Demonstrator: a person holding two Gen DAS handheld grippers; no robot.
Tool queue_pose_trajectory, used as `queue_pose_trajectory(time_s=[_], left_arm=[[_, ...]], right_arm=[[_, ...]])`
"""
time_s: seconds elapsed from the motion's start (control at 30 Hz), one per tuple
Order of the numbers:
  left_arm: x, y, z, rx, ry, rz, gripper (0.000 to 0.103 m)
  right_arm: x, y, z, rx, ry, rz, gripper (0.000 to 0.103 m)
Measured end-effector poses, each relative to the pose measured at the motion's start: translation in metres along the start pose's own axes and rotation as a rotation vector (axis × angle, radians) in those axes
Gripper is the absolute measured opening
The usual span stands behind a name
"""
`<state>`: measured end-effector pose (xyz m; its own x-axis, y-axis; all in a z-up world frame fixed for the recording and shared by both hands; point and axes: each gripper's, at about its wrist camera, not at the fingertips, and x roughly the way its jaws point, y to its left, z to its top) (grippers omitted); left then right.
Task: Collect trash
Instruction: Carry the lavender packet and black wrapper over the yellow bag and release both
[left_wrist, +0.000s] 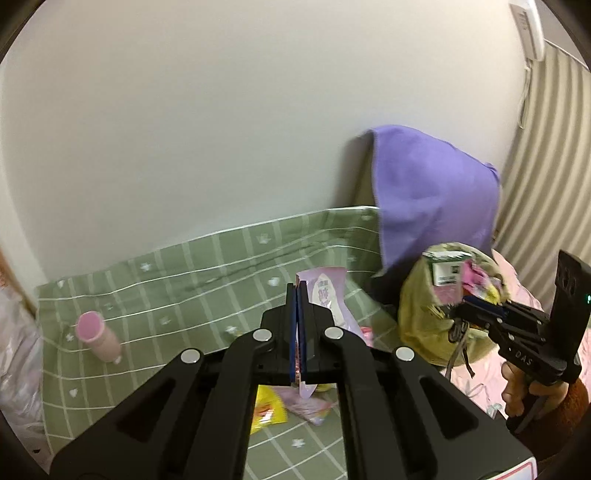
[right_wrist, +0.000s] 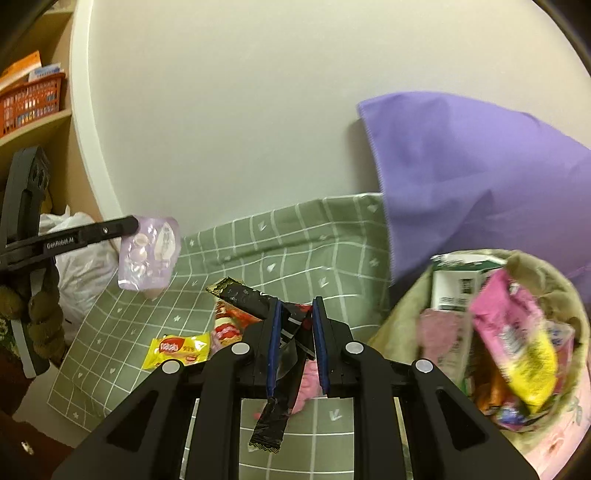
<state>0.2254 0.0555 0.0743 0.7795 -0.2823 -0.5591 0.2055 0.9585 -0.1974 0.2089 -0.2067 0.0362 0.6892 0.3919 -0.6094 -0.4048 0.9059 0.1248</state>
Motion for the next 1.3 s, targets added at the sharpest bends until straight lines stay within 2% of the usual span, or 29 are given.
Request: queue_pose_trajectory(time_s=[0.33,0.5,0.67,0.77,0.9,1.1,1.3], left_arm=[[0.037,-0.068,-0.001,0.066,0.068,-0.150,0.001],[0.056,-0.108,0.008,0.097,0.072,-0.241,0.001],[0.085,-0.151,0.027,0.146,0.059,-0.299,0.001],[0.109,-0.172,0.040,0.174,0.065,-0.316,0.001],[0.152,-0.192,0.049,0.176,0.117,-0.326,0.001],[0.212,-0.223,0.036,0.253,0.216,-0.314,0.001],[0.239,-0.244,0.025,0.297,0.262,-0.327,0.002]], right_arm=[[-0.052,-0.050,-0.008,0.065,-0.077,-0.117,0.017],[-0.084,-0.085,-0.007,0.101,-0.123,-0.194,0.017],[-0.102,-0.114,-0.001,0.112,-0.144,-0.239,0.017],[-0.101,-0.129,0.004,0.113,-0.142,-0.257,0.017],[-0.087,-0.147,0.008,0.098,-0.112,-0.264,0.017],[-0.055,-0.177,0.006,0.084,-0.042,-0.291,0.017],[-0.045,-0.192,-0.002,0.053,-0.009,-0.284,0.017]])
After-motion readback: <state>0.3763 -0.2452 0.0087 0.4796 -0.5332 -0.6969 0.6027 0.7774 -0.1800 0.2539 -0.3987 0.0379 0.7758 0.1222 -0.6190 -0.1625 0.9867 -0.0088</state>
